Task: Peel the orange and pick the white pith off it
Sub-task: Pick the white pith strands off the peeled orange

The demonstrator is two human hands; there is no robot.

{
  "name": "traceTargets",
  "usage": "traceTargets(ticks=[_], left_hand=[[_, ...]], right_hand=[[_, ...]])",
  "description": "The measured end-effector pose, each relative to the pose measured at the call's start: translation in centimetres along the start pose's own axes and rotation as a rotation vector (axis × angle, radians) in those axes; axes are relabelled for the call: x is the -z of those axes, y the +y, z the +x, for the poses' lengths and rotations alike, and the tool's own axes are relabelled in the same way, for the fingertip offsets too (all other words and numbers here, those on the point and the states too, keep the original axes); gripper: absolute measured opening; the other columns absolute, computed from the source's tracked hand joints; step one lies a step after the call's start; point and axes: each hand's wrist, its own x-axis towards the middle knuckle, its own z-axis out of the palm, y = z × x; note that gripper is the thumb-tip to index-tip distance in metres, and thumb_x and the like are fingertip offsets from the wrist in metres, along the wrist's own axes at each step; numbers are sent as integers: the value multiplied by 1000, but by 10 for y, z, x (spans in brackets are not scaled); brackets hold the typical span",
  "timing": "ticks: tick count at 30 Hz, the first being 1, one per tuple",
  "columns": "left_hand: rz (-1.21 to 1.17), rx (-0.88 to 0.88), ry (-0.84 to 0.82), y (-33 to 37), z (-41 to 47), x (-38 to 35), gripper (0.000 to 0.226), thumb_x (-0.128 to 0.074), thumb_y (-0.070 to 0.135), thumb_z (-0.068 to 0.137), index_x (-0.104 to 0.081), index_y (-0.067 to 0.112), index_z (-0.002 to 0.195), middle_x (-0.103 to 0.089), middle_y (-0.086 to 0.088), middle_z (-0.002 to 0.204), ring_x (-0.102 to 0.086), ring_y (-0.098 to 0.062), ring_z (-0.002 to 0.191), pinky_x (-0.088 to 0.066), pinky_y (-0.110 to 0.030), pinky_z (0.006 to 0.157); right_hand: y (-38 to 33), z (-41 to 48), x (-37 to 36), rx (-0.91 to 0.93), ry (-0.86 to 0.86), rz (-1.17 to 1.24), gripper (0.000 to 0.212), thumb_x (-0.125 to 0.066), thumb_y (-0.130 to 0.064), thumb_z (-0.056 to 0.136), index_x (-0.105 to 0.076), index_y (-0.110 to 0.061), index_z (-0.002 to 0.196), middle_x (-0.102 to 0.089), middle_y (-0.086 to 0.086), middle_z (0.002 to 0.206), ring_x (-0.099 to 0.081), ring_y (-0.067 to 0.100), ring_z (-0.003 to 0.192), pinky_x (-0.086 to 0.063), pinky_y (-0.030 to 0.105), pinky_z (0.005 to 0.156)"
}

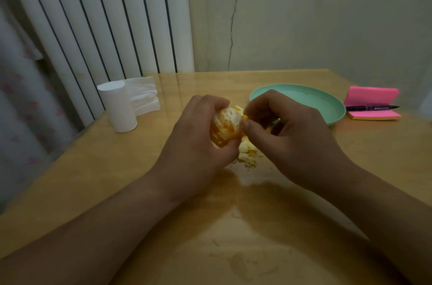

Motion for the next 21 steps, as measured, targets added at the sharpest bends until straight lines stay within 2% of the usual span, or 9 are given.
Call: traceTargets(ticks=[2,4,7,9,13,21], left_hand=[[47,-28,-9,-1,0,0,60,-80,35,84,-54,25,137,-50,8,129,-54,-8,111,-51,-14,88],[84,-50,-21,-2,1,-1,61,-79,34,83,-54,24,138,-48,8,130,-52,-9,113,-54,-19,90],[138,-97,-38,-2,1,-1,59,-77,34,83,-55,23,137,-48,7,130,-51,-12,116,-56,-32,92],[188,-131,-46,-1,2,-1,58,-77,33,83,-55,22,136,-49,5,131,-50,-13,118,-56,-34,94],[256,-178,-60,1,2,-3,58,-82,28,84,-56,20,136,-51,2,132,-49,-15,119,-54,-33,94],[267,-194,-70,4,3,-5,57,-83,24,83,-58,17,133,-53,-1,129,-50,-16,116,-53,-33,91]], right_hand=[[-2,-1,0,-4,-27,-51,24,-67,-48,91,-68,-30,107,-67,-20,93,-65,3,91,-54,17,69],[-3,-2,-1,-6,-43,-105,27,-65,-53,88,-68,-32,105,-66,-21,92,-64,1,89,-53,17,67],[-7,-3,-1,-4,-51,-186,28,-63,-53,87,-69,-32,103,-64,-20,90,-62,2,83,-55,25,67],[-9,-3,-2,3,-55,-244,28,-61,-52,87,-70,-30,102,-64,-18,89,-61,5,81,-57,33,69],[-13,-4,-1,0,-63,-321,29,-59,-49,88,-72,-27,100,-67,-14,89,-62,9,82,-58,40,73],[-12,-2,-4,8,-48,-359,15,-70,-37,95,-72,-23,99,-68,-9,86,-63,12,79,-58,41,72]])
